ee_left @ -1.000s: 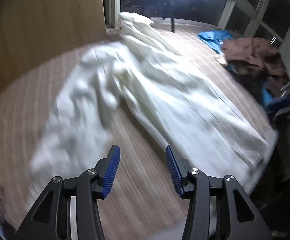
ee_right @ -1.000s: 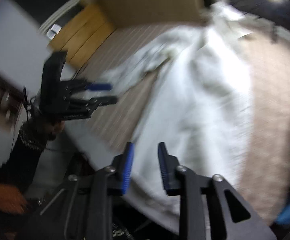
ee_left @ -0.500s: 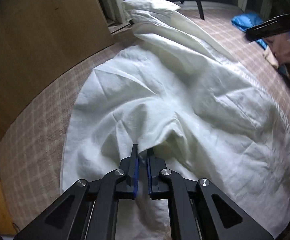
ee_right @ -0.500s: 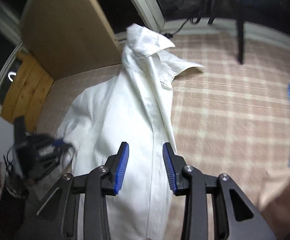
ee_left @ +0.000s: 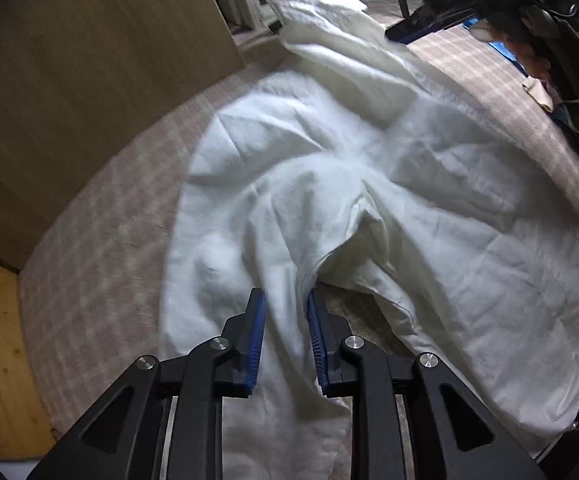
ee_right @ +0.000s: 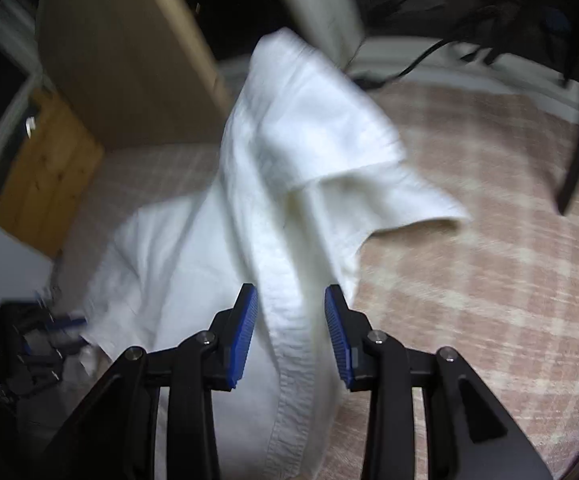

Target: Fold clothes

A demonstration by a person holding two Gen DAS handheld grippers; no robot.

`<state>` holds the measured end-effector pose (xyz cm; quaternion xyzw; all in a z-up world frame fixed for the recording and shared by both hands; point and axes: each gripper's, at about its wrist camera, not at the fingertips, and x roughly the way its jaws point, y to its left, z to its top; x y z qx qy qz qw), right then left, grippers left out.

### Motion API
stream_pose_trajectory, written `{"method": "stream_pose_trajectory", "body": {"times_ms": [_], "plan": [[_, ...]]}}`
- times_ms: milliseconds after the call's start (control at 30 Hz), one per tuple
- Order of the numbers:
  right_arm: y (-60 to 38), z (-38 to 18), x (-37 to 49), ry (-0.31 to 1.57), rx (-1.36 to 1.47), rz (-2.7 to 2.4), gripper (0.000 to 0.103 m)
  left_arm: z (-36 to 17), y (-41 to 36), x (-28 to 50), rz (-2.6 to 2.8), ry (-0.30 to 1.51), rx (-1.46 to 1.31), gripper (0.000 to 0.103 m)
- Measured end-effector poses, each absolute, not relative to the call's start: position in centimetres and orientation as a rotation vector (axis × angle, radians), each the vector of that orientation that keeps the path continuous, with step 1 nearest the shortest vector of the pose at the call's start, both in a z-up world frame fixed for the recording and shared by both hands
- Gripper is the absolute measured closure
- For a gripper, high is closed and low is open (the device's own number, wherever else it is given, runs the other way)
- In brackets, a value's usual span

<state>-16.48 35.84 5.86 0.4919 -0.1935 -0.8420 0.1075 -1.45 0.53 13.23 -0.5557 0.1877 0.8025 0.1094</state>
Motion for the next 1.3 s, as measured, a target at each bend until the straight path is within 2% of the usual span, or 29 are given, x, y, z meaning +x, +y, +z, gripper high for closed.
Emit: {"method": "stream_pose_trajectory", "body": {"times_ms": [67,167,233,367,433,533,633,733,900,933,967,1033,1133,1233,1300], "plan": [[36.7,6.8,-15.9,-0.622,1.354,-2.506,0.068,15.1,1.1,-1.5,2.387,0.486,-1.575,0.081],[35.3,6.2,-17.1,-0.580,1.381,-2.439,0.068,16.6,2.6,-2.7,2.384,0.365,-1.483,0.074],[34.7,5.1,-18.1,-0.542,1.436,-2.426,0.068,15.8,3.8,-4.7,2.358,0.343,-1.469,0.072],[36.9,3.7,-19.0,-0.473,1.572,-2.609,0.068,11.5,4.1,-7.0,2.318,0.489,-1.628,0.073],[37.5,4.3,-18.5,-0.569,1.485,-2.542,0.068,10.0,3.3,-7.2,2.294,0.488,-1.687,0.072],[36.4,5.8,-18.1,-0.568,1.336,-2.472,0.068,9.3,2.9,-7.5,2.295,0.448,-1.707,0.072],[34.8,4.9,-19.3,-0.512,1.363,-2.416,0.068,8.9,3.5,-7.6,2.293,0.472,-1.713,0.072],[35.2,3.2,-20.9,-0.587,1.393,-2.420,0.068,9.0,3.6,-7.5,2.290,0.485,-1.710,0.072],[37.2,2.4,-22.2,-0.788,1.281,-2.401,0.068,8.9,3.3,-7.5,2.292,0.442,-1.707,0.072],[37.3,2.6,-22.3,-0.802,1.257,-2.396,0.070,8.9,3.3,-7.4,2.292,0.441,-1.704,0.072],[37.5,2.8,-22.3,-0.815,1.233,-2.391,0.082,8.9,3.3,-7.4,2.291,0.440,-1.703,0.072],[37.6,3.5,-22.0,-0.808,1.196,-2.400,0.098,8.9,3.3,-7.4,2.288,0.432,-1.703,0.072],[37.5,5.3,-21.0,-0.728,1.181,-2.471,0.099,8.9,3.3,-7.4,2.289,0.419,-1.702,0.072],[36.9,6.9,-20.4,-0.464,1.255,-2.676,0.099,8.9,3.3,-7.3,2.290,0.405,-1.692,0.071],[35.8,5.8,-21.3,-0.400,1.349,-2.627,0.099,8.9,3.2,-7.4,2.298,0.383,-1.701,0.070]]}}
